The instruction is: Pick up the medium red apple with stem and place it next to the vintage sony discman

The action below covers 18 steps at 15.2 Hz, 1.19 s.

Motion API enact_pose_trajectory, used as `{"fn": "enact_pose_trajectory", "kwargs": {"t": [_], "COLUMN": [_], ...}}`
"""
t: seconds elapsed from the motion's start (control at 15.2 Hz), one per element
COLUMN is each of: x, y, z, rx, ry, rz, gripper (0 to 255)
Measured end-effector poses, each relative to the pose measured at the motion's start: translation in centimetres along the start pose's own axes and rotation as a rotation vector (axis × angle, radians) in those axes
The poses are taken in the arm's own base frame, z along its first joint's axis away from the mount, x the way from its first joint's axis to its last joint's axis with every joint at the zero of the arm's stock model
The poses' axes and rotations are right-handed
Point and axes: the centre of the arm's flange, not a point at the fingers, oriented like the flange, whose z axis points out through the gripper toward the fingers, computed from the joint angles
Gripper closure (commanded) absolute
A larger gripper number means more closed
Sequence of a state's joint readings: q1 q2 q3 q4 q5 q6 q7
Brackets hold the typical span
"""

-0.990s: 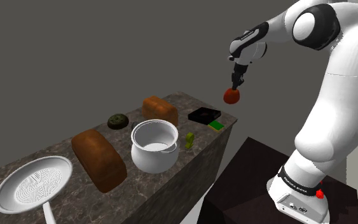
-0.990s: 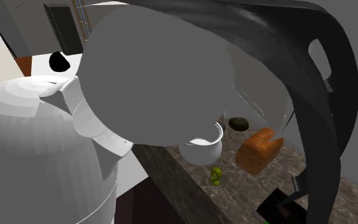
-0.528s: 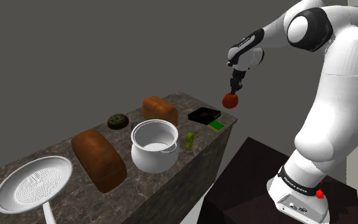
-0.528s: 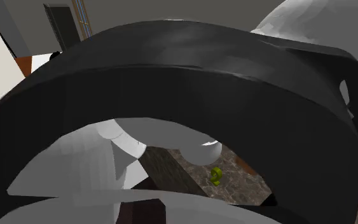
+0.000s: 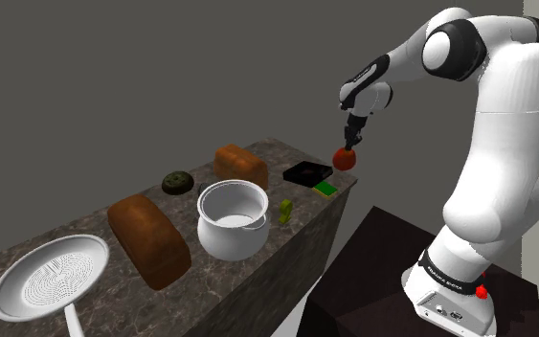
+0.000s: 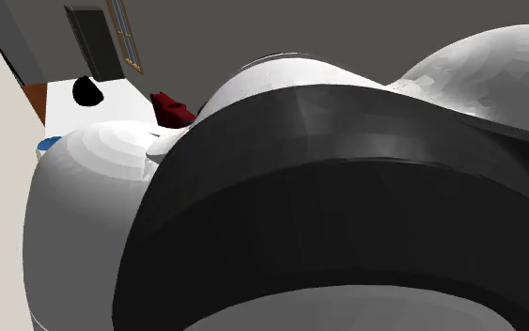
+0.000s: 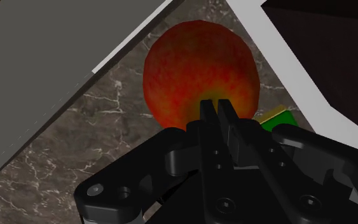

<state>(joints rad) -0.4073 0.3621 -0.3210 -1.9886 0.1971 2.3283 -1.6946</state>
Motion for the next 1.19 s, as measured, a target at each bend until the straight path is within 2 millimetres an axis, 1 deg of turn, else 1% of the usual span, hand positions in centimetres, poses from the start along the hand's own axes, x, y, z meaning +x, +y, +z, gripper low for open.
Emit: {"fn": "enact_pose_trajectory", "kwargs": {"t": [0.46, 0.59, 0.92, 0.99, 1.19], "x": [0.0, -0.1, -0.1, -0.1, -0.1], "y": [-0.1, -0.1, -0.1, -0.1, -0.1], "z": [3.9, 4.3, 4.4, 4.4, 4.4], "rx": [0.0, 0.0, 0.0, 0.0, -0.001], "ry": [0.0, 0.0, 0.0, 0.0, 0.0], "rz": [0.0, 0.0, 0.0, 0.0, 0.0], "gripper": [255, 255, 255, 0, 0]}}
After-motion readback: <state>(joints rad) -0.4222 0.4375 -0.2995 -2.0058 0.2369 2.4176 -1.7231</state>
